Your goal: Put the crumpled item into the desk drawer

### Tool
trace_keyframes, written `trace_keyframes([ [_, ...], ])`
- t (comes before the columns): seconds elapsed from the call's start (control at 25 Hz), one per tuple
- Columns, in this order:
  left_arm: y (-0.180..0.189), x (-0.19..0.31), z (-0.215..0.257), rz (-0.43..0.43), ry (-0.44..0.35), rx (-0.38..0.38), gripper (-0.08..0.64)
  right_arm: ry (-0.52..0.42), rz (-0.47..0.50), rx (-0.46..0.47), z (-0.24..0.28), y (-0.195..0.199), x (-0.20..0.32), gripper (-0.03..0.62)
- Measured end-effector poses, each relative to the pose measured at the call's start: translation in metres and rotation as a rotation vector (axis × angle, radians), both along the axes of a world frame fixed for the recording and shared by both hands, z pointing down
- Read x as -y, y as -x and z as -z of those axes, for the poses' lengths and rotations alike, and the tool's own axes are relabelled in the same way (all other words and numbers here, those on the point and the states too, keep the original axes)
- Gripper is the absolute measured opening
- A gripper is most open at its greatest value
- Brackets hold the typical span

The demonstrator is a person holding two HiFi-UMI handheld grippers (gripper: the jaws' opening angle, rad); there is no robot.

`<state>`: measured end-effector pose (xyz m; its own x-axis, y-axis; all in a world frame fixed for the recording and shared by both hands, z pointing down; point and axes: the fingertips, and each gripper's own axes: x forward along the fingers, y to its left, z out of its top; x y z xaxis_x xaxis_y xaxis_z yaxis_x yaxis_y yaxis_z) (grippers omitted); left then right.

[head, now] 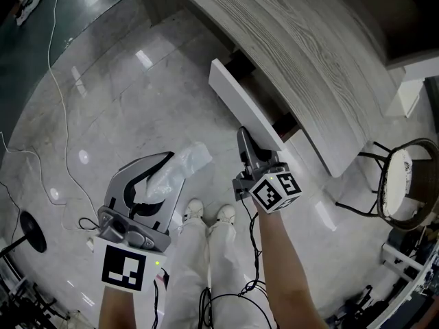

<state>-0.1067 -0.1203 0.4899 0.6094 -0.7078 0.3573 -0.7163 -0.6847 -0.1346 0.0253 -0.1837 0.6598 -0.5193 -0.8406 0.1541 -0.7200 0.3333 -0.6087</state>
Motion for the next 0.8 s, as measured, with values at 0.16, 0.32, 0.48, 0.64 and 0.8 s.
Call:
trace_keyframes([
  [0.16,0.001,0.002,0.002,-0.003,-0.008,0.006,0.066,0.01,0.005,-0.018,-0.001,0.0,0.001,0.083],
  [0.32,0.001,0.003,0.002,0.004,-0.011,0.006,0.066,0.037,-0.012,-0.036,-0.007,-0.001,0.001,0.089],
  [0.48,0.002,0.002,0.004,0.008,-0.013,0.009,0.066,0.064,-0.024,-0.064,-0.014,-0.003,-0.004,0.115],
  [0.64,0.001,-0.001,0.004,0.016,-0.01,0.009,0.066,0.086,-0.021,-0.108,-0.019,-0.008,-0.014,0.118],
  [0.8,-0.004,-0.003,0.008,0.015,-0.009,0.01,0.066,0.1,-0.013,-0.18,-0.018,-0.019,-0.03,0.053],
])
